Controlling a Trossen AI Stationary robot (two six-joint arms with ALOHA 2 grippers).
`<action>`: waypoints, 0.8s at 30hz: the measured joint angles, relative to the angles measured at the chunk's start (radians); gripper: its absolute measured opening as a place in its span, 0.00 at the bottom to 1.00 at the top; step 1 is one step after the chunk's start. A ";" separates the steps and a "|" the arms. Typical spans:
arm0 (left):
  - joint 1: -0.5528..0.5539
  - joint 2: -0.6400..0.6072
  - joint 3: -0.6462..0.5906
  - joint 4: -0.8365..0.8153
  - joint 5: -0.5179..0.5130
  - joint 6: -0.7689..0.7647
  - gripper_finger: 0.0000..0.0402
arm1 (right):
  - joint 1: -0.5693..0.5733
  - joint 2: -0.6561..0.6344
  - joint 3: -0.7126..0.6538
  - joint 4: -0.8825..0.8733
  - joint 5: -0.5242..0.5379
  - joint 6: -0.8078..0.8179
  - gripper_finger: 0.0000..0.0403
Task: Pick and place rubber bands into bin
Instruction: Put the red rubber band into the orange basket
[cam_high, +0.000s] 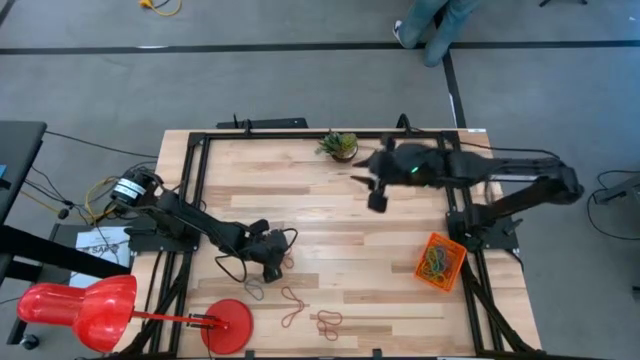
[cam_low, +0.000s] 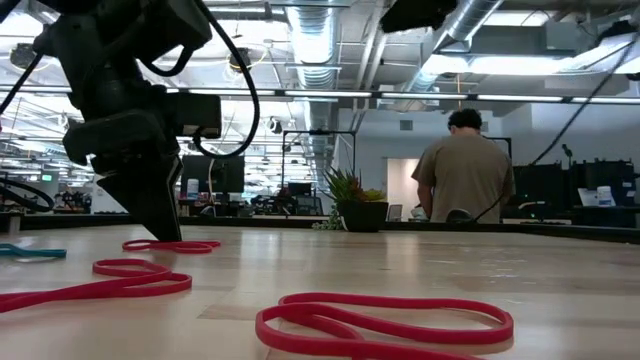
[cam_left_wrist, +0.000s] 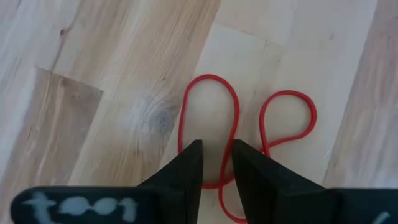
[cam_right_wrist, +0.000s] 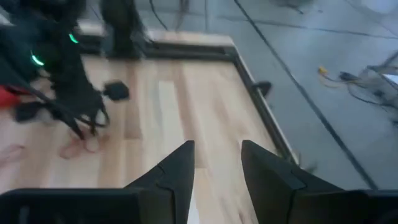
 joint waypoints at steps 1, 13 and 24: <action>0.000 -0.002 -0.001 0.000 -0.001 -0.001 0.20 | -0.025 -0.030 -0.024 0.008 -0.073 -0.008 0.31; 0.004 0.002 -0.002 0.003 0.017 0.097 0.16 | -0.081 -0.029 -0.727 0.998 -0.798 0.094 0.31; 0.028 -0.039 0.056 0.239 0.034 0.204 0.00 | 0.006 0.226 -0.736 1.219 -0.511 0.205 0.31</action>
